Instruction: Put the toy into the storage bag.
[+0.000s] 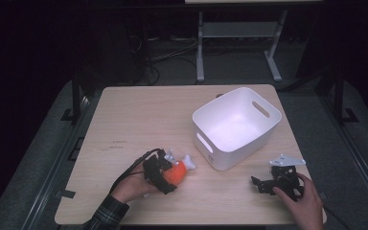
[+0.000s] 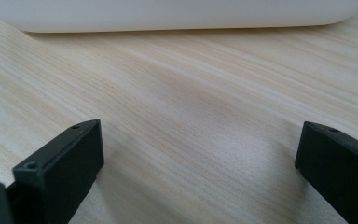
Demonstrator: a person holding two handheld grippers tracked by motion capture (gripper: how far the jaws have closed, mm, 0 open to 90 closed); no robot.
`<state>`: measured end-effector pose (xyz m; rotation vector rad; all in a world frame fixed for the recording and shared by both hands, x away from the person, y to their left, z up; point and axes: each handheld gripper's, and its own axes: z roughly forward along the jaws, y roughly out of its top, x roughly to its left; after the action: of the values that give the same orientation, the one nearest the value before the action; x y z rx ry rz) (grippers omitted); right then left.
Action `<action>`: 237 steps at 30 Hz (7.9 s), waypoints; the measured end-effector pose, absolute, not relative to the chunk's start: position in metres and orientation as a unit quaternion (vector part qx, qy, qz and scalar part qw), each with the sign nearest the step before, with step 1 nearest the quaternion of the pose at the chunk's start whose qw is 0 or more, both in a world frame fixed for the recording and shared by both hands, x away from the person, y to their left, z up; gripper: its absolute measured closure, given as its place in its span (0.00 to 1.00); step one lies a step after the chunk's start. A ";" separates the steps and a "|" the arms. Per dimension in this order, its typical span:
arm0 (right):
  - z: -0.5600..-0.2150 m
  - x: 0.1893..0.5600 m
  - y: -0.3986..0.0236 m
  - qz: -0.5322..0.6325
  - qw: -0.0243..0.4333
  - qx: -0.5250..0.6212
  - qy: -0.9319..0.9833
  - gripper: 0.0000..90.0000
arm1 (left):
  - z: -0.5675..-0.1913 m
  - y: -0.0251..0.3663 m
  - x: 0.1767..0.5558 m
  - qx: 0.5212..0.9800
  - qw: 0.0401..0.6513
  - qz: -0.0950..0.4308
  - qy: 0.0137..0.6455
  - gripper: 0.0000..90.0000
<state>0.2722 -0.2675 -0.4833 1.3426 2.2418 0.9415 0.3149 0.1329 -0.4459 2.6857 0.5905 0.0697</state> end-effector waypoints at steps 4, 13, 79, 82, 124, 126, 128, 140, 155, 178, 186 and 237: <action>-0.483 0.272 -0.267 0.333 0.181 0.475 0.794 0.01 | -0.443 0.134 0.316 0.957 0.199 0.024 0.208 0.15; -0.483 0.272 -0.267 0.333 0.181 0.476 0.794 0.01 | -0.441 0.136 0.316 0.954 0.210 0.016 0.214 0.21; -0.483 0.272 -0.267 0.334 0.180 0.475 0.794 0.01 | -0.362 0.150 0.337 0.938 0.277 0.032 0.204 0.22; -0.483 0.272 -0.267 0.334 0.180 0.475 0.794 0.01 | -0.356 0.149 0.340 0.939 0.278 0.033 0.199 0.22; -0.483 0.272 -0.267 0.334 0.181 0.476 0.794 0.01 | -0.304 0.123 0.380 0.933 0.310 0.032 0.179 0.22; -0.483 0.272 -0.267 0.334 0.180 0.475 0.794 0.01 | -0.303 0.120 0.382 0.933 0.312 0.034 0.178 0.22; -0.483 0.272 -0.267 0.334 0.181 0.475 0.794 0.01 | -0.301 0.116 0.385 0.933 0.311 0.034 0.176 0.22; -0.483 0.272 -0.267 0.334 0.180 0.476 0.793 0.01 | -0.295 0.097 0.401 0.934 0.311 0.034 0.172 0.22; -0.483 0.272 -0.267 0.334 0.181 0.475 0.794 0.01 | -0.288 0.063 0.423 0.938 0.302 0.040 0.162 0.22; -0.483 0.272 -0.267 0.334 0.180 0.476 0.794 0.01 | -0.290 0.009 0.449 0.937 0.308 0.034 0.159 0.22; -0.483 0.272 -0.267 0.333 0.181 0.476 0.793 0.01 | -0.291 -0.005 0.460 0.935 0.314 0.036 0.159 0.22; -0.483 0.272 -0.267 0.333 0.181 0.476 0.793 0.01 | -0.290 0.009 0.460 0.931 0.320 0.055 0.166 0.16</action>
<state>0.2722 -0.2671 -0.4831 1.3450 2.2409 0.9419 0.4605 0.0087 -0.2901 2.4465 0.4369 0.1442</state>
